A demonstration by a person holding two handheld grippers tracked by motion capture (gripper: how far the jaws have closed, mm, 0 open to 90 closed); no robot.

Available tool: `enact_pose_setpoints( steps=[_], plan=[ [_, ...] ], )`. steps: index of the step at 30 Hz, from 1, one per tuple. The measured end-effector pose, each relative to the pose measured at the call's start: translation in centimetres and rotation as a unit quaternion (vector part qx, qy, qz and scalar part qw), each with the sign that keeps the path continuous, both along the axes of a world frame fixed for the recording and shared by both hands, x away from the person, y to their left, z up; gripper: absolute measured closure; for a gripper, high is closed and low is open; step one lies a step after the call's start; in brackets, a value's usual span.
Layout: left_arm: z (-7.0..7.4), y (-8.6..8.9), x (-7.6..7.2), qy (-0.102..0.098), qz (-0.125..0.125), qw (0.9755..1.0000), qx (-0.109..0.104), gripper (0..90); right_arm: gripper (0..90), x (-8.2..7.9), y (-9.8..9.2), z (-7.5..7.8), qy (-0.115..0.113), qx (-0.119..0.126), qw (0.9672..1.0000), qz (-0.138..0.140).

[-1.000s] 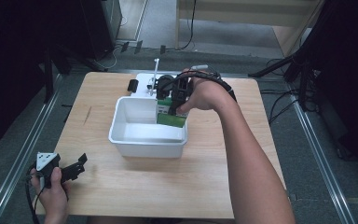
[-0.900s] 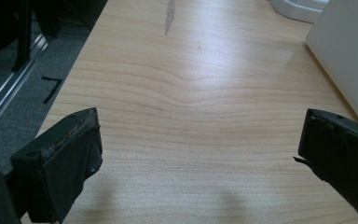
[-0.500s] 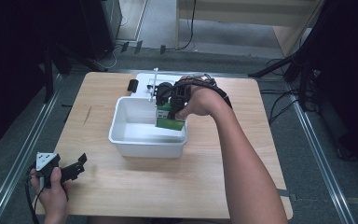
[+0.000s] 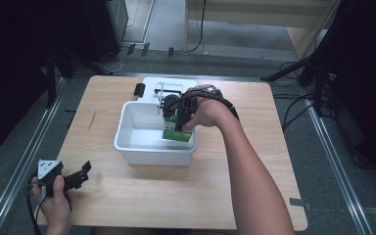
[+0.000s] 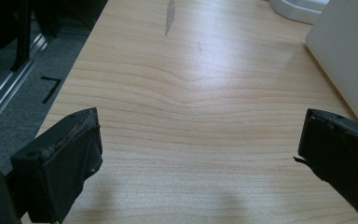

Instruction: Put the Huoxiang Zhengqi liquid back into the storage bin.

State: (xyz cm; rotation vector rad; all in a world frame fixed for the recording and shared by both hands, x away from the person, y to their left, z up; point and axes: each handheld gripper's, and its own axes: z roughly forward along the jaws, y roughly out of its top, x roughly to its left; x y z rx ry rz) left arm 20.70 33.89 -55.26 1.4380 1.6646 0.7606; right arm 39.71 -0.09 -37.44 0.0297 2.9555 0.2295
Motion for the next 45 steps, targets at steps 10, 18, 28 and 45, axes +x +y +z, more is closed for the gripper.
enact_pose_setpoints(
  steps=[10,18,28,45],
  plan=[
    [0.0,0.0,0.0,0.000,0.000,1.0000,0.000,0.0,63.6,0.0,0.4,-1.7,0.008,-0.009,0.9999,0.008],
    [0.0,0.0,0.0,0.001,0.000,1.0000,-0.001,0.0,61.6,0.2,0.3,-2.2,0.008,-0.005,1.0000,-0.003],
    [0.0,0.0,0.0,0.001,-0.001,1.0000,0.001,0.0,51.4,0.7,-0.9,-1.1,0.007,0.038,0.9985,-0.039],
    [0.0,0.1,0.0,0.001,-0.001,1.0000,0.000,0.0,39.3,0.0,-4.7,2.8,0.008,0.162,0.9772,-0.137]
  ],
)
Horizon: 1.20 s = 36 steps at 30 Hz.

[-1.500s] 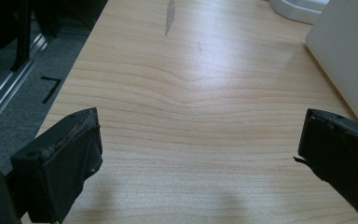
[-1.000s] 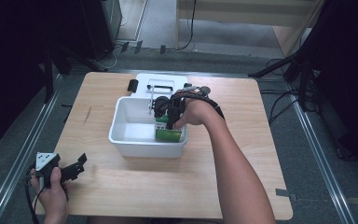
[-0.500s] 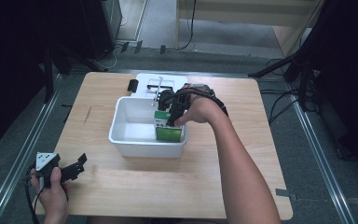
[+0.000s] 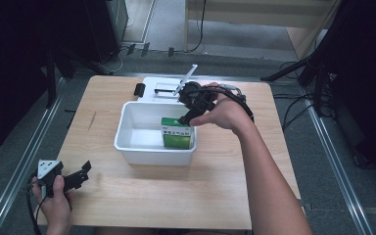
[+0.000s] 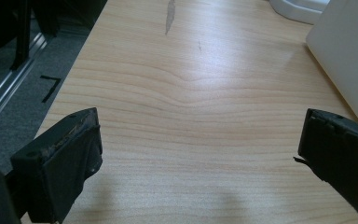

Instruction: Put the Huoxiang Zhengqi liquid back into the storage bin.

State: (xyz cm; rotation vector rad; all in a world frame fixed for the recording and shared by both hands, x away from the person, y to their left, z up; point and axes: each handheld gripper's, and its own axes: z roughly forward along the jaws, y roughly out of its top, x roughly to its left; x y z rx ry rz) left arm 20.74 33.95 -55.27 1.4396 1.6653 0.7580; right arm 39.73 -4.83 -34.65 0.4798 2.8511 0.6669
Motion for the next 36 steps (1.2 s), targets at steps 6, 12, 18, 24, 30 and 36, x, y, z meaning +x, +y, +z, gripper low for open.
enact_pose_setpoints(
  steps=[6,12,18,24,30,36],
  plan=[
    [0.0,0.0,0.0,0.002,0.000,1.0000,0.002,0.0,37.2,-0.1,-2.3,0.6,-0.022,0.036,0.9983,-0.039],
    [0.0,-0.1,0.0,0.000,0.001,1.0000,0.003,0.0,36.7,0.2,-5.5,0.4,-0.047,0.081,0.9904,-0.101],
    [0.0,-0.1,0.0,-0.001,0.002,1.0000,0.003,0.0,35.4,0.5,-8.6,-1.3,-0.071,0.117,0.9794,-0.149],
    [0.0,-0.1,0.0,-0.001,0.001,1.0000,0.003,0.0,32.3,0.4,-11.1,-3.4,-0.096,0.144,0.9671,-0.187],
    [0.0,-0.1,0.0,0.000,0.000,1.0000,0.005,0.0,31.9,-0.2,-13.4,-5.8,-0.131,0.164,0.9528,-0.220],
    [0.0,-0.1,0.0,0.000,0.000,1.0000,0.005,0.0,30.4,-1.3,-15.9,-8.0,-0.140,0.201,0.9376,-0.247]
  ],
)
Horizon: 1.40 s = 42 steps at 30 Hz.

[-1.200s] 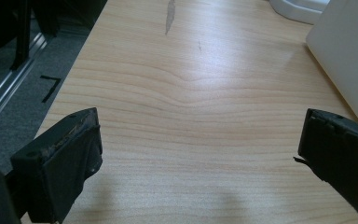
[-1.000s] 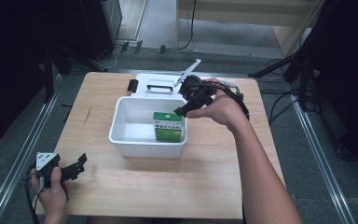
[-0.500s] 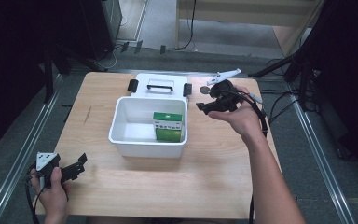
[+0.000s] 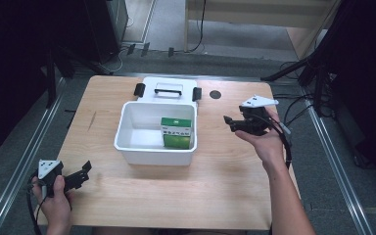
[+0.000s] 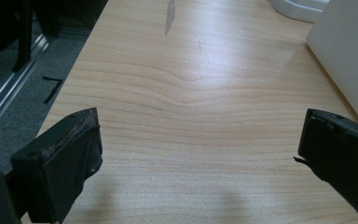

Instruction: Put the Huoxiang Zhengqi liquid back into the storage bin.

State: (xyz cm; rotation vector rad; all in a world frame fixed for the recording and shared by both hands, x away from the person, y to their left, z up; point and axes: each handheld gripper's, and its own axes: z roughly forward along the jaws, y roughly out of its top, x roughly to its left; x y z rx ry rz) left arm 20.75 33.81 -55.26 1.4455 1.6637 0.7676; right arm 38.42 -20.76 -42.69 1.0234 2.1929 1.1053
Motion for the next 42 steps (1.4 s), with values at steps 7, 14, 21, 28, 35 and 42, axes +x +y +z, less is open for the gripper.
enact_pose_setpoints(
  steps=[7,14,21,28,35,42],
  plan=[
    [0.0,-0.1,0.0,0.000,-0.001,1.0000,0.002,0.0,30.4,-1.5,-3.3,-2.4,-0.022,0.042,0.9981,-0.039],
    [0.0,-0.1,0.0,0.000,-0.001,1.0000,0.004,0.0,29.4,-3.5,-6.4,-4.9,-0.029,0.061,0.9953,-0.070],
    [0.0,-0.1,0.0,-0.001,-0.001,1.0000,0.005,0.0,24.9,-5.2,-8.6,-6.4,-0.039,0.081,0.9920,-0.089],
    [0.0,-0.1,0.0,0.000,0.000,1.0000,0.006,0.0,18.5,-7.3,-10.2,-8.2,-0.052,0.105,0.9867,-0.112],
    [0.0,-0.2,0.0,-0.001,-0.002,1.0000,0.006,0.0,13.6,-9.6,-11.0,-9.5,-0.064,0.105,0.9829,-0.137],
    [0.0,-0.2,0.0,0.000,-0.002,1.0000,0.007,0.0,13.7,-12.0,-12.2,-10.7,-0.067,0.116,0.9796,-0.150]
  ],
)
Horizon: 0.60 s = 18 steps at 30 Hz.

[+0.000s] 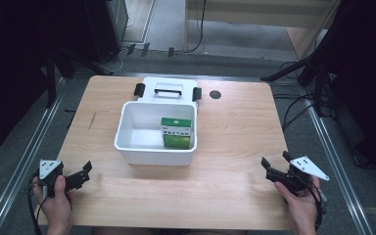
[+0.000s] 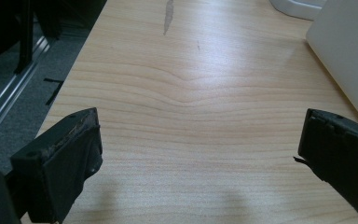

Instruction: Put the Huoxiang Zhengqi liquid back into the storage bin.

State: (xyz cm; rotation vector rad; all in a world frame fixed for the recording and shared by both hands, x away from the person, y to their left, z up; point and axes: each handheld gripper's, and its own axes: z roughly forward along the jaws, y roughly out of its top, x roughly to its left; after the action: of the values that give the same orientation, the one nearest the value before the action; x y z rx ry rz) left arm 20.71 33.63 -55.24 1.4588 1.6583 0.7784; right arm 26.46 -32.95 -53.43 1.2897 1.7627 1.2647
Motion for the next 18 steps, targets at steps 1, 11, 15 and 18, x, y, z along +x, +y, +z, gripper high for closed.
enact_pose_setpoints(
  steps=[1,11,15,18],
  plan=[
    [0.0,0.0,0.0,-0.001,0.000,1.0000,0.000,0.0,13.7,-0.3,-0.1,-0.1,0.000,-0.002,1.0000,-0.001],
    [0.0,-0.1,0.0,-0.001,0.001,1.0000,0.001,0.0,13.6,-3.2,-1.4,-0.8,0.002,-0.007,0.9999,-0.013],
    [0.0,-0.1,0.0,-0.001,0.001,1.0000,0.001,0.0,13.7,-4.1,-1.7,-0.7,0.000,-0.008,0.9998,-0.016],
    [0.0,0.0,0.0,0.000,0.000,1.0000,0.002,0.0,13.7,-4.7,-1.8,-0.8,-0.001,-0.009,0.9998,-0.017]
  ],
)
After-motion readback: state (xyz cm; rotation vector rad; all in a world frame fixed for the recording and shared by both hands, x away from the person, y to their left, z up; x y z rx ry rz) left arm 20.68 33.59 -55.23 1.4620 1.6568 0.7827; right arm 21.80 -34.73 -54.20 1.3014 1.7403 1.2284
